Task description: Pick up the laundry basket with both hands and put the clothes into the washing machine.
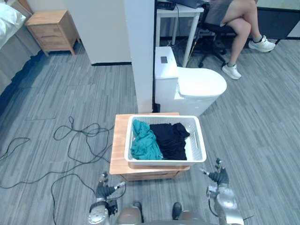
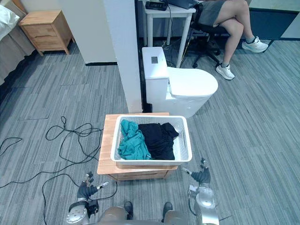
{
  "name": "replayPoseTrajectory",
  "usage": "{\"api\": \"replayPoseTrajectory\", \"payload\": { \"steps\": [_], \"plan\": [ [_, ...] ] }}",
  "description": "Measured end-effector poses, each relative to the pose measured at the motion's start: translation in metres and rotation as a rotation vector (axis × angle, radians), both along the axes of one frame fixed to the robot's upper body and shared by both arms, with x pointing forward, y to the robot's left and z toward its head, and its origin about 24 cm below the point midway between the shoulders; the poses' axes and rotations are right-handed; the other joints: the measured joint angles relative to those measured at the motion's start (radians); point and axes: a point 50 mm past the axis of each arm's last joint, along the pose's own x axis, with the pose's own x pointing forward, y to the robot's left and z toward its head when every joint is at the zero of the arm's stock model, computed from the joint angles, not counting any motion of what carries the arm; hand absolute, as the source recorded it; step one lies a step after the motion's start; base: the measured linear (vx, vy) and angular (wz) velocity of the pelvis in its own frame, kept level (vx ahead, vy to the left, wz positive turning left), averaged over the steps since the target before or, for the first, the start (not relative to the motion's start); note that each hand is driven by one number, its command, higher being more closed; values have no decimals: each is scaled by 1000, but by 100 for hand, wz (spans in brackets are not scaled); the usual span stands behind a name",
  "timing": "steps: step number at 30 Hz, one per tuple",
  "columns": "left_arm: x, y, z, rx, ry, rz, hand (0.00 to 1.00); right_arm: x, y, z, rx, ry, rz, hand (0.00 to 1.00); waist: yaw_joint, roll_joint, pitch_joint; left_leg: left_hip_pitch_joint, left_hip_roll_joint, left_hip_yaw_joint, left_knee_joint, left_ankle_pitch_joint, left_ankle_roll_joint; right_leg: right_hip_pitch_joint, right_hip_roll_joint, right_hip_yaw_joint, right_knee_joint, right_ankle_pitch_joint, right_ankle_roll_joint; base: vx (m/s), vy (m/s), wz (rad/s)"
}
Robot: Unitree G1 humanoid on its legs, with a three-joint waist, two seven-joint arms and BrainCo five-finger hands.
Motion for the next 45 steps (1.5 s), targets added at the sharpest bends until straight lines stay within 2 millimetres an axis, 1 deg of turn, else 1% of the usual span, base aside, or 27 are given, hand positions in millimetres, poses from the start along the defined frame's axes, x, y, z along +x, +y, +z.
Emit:
{"api": "replayPoseTrajectory", "payload": {
  "steps": [2, 4, 6, 7, 8, 9, 10, 11, 12, 13, 14, 17, 19, 21, 22, 24, 25, 27, 28, 30, 35, 39, 40, 41, 42, 43, 45],
  "plan": [
    [7, 4, 4, 16, -18, -2, 0, 10, 0, 6, -15, -24, 18, 0, -1, 3, -3, 1, -3, 0, -24, 16, -1, -3, 2, -1, -16, 11, -2, 0, 0, 0],
    [18, 5, 10, 29, -49, -14, 0, 24, 2, 12, -28, -43, 48, 0, -1, 3, -3, 2, -3, -1, -48, 33, -1, -5, 5, -2, -33, 26, -2, -21, -14, -1],
    [36, 2, 18, 50, -87, -35, 0, 41, 6, 18, -59, -52, 94, 0, 0, 4, 1, 1, -3, -1, -71, 50, -2, -14, 7, -2, -40, 35, -5, -60, -28, -1],
    [51, -1, 26, 70, -123, -60, 0, 55, 10, 25, -70, -71, 121, 0, 1, 6, 9, -12, -3, 0, -80, 62, -3, -32, 9, -1, -40, 43, -10, -94, -19, -3],
    [72, -4, 35, 92, -161, -85, 0, 73, 15, 34, -78, -96, 148, 0, 2, 6, 36, -30, -1, 2, -78, 72, -3, -52, 9, 2, -36, 52, -13, -118, -14, -7],
    [83, -5, 41, 99, -180, -96, 0, 83, 18, 40, -81, -110, 163, 0, 2, 4, 54, -43, 0, 4, -75, 76, -2, -64, 10, 5, -31, 57, -12, -123, -9, -7],
    [101, -6, 51, 109, -214, -104, 0, 100, 23, 52, -84, -140, 178, 0, 3, 4, 84, -73, 1, 4, -63, 80, 0, -95, 10, 8, -24, 67, -19, -216, -2, -16],
    [131, -6, 71, 135, -270, -101, 0, 128, 30, 76, -93, -192, 195, 0, 3, 1, 131, -141, 4, 13, -33, 87, 2, -158, 10, 22, -4, 84, -18, -271, 5, -20],
    [148, -5, 85, 150, -301, -92, 0, 142, 31, 91, -107, -217, 187, 0, 4, 2, 162, -174, 5, 19, -22, 94, 5, -193, 10, 27, 4, 95, -22, -264, 9, -20],
    [158, -5, 94, 159, -323, -88, 0, 151, 30, 101, -114, -232, 186, 0, 4, 3, 184, -189, 4, 20, -19, 101, 7, -207, 9, 29, 4, 103, -19, -201, 19, -12],
    [180, -4, 116, 181, -369, -75, 0, 169, 28, 123, -117, -263, 158, 0, 3, 1, 230, -225, 3, 23, -5, 110, 10, -240, 7, 34, 9, 118, -19, -147, 21, -9],
    [205, -6, 140, 196, -395, -51, 0, 187, 22, 146, -103, -261, 92, 0, 2, -2, 252, -286, 5, 32, 12, 117, 17, -300, 4, 48, 11, 135, -16, -107, 17, -10],
    [216, -11, 147, 202, -373, -53, 0, 194, 23, 153, -80, -238, 60, 0, -1, -3, 259, -313, 2, 35, 29, 118, 18, -323, 3, 52, 17, 141, -13, -24, 15, -4],
    [227, -24, 159, 226, -375, -93, 0, 201, 26, 163, -59, -228, 34, 0, -6, -6, 271, -351, 2, 35, 44, 117, 18, -353, 4, 52, 18, 148, -14, 0, 0, 0],
    [230, -28, 161, 239, -375, -109, 0, 202, 26, 166, -54, -232, 25, 0, -8, -6, 271, -363, 3, 34, 47, 117, 19, -365, 4, 53, 17, 151, -15, 0, 0, 0],
    [233, -36, 165, 292, -369, -151, 0, 207, 28, 177, -43, -245, 13, 0, -28, -10, 283, -395, 3, 31, 63, 117, 19, -390, 4, 54, 17, 157, -16, 0, 0, 0],
    [234, -39, 167, 295, -376, -153, 0, 207, 28, 178, -40, -248, 8, 100, -27, -10, 291, -396, 3, 32, 64, 117, 20, -390, 4, 56, 18, 158, -16, -34, -2, -1],
    [236, -38, 173, 324, -391, -165, 0, 207, 27, 178, -36, -247, 4, 100, -27, -11, 301, -399, 4, 31, 68, 115, 20, -391, 5, 59, 18, 158, -16, -17, -1, 0],
    [238, -39, 176, 330, -396, -169, 100, 207, 26, 178, -38, -248, 4, 100, -26, -11, 302, -404, 5, 30, 71, 115, 20, -395, 5, 62, 19, 157, -16, 0, 0, 0],
    [238, -39, 177, 333, -399, -171, 100, 208, 27, 180, -42, -259, 8, 100, -25, -11, 302, -411, 4, 33, 75, 114, 21, -403, 5, 68, 21, 157, -16, -13, 1, -3],
    [238, -36, 178, 411, -388, -220, 100, 209, 28, 183, -82, -271, 51, 100, -26, -11, 302, -415, 3, 40, 78, 114, 22, -409, 3, 77, 21, 158, -16, -8, 1, -3],
    [234, -30, 174, 421, -379, -207, 100, 204, 32, 181, -107, -310, 78, 100, -26, -11, 302, -404, 5, 43, 76, 113, 22, -402, 5, 81, 20, 158, -16, 12, -7, -3],
    [231, -26, 169, 419, -370, -200, 100, 201, 35, 179, -113, -324, 88, 100, -27, -12, 302, -396, 8, 44, 74, 112, 23, -395, 5, 82, 20, 158, -16, 35, -18, -9],
    [223, -22, 159, 403, -352, -191, 100, 195, 38, 173, -121, -338, 103, 100, -26, -12, 302, -379, 16, 49, 74, 106, 21, -380, 6, 85, 17, 158, -16, 64, -21, -17],
    [211, -19, 144, 382, -332, -180, 100, 187, 42, 166, -127, -353, 120, 100, -25, -13, 303, -355, 20, 55, 75, 95, 20, -357, 9, 86, 13, 157, -15, 73, -19, -16],
    [203, -17, 136, 368, -322, -175, 100, 181, 42, 161, -131, -359, 123, 100, -27, -13, 303, -342, 21, 57, 76, 89, 19, -343, 10, 86, 10, 156, -13, 94, -6, -15],
    [169, -19, 108, 313, -306, -153, 100, 155, 45, 141, -148, -374, 136, 100, -27, -13, 302, -284, 23, 57, 78, 65, 14, -280, 23, 88, -7, 147, -6, 87, -6, -7]
  ]
}}
